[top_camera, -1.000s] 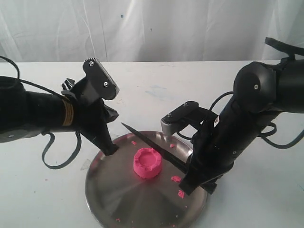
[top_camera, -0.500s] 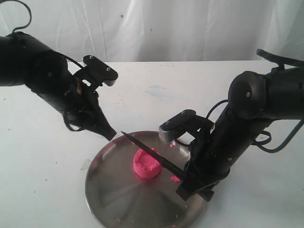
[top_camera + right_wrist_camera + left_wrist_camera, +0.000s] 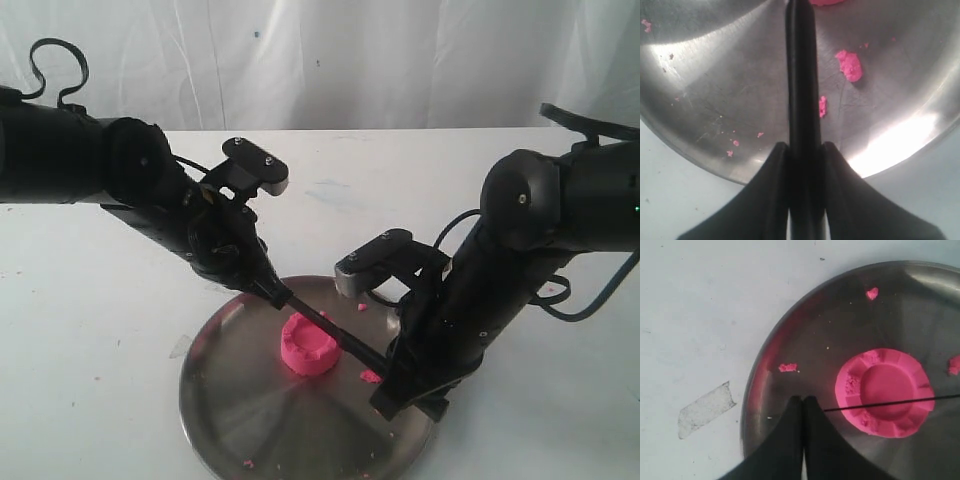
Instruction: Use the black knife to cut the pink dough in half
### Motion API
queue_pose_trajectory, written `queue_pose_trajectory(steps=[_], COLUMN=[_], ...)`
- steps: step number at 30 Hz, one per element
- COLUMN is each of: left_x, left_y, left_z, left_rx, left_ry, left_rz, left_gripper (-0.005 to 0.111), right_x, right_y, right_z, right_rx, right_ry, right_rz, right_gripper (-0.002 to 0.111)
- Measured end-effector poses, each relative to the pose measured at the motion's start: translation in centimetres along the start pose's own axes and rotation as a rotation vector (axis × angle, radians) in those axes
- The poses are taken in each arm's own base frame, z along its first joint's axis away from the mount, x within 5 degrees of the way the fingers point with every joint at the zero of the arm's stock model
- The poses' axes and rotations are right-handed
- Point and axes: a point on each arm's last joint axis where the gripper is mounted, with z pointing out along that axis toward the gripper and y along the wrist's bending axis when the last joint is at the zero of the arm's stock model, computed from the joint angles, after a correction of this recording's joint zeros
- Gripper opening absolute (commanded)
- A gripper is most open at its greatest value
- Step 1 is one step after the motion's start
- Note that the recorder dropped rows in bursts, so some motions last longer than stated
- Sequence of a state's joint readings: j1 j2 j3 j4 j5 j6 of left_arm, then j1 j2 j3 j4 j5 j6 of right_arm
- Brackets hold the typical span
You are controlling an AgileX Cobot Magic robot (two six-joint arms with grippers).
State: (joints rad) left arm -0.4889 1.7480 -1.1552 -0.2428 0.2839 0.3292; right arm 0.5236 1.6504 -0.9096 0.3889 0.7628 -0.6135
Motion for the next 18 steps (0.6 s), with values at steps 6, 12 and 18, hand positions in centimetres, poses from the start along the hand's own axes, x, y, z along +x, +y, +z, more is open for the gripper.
queue_pose_trajectory(steps=[6,12,18], left_x=[-0.06,-0.14,0.05], left_y=[0.06,0.1,0.16], left_z=[0.09,0.09,0.69], left_rx=[-0.006,-0.011,-0.01], left_ry=[-0.012,-0.021,-0.009], left_rz=[0.0,0.001,-0.001], left_gripper=[0.0,0.0,0.0], right_x=[-0.02,-0.15,-0.31], right_y=[-0.01,-0.11,-0.22], right_z=[0.0,0.0,-0.01], right_rx=[0.001,0.012,0.024], right_ry=[-0.002,-0.017,-0.034], right_rz=[0.0,0.0,0.0], right_gripper=[0.0,0.0,0.0])
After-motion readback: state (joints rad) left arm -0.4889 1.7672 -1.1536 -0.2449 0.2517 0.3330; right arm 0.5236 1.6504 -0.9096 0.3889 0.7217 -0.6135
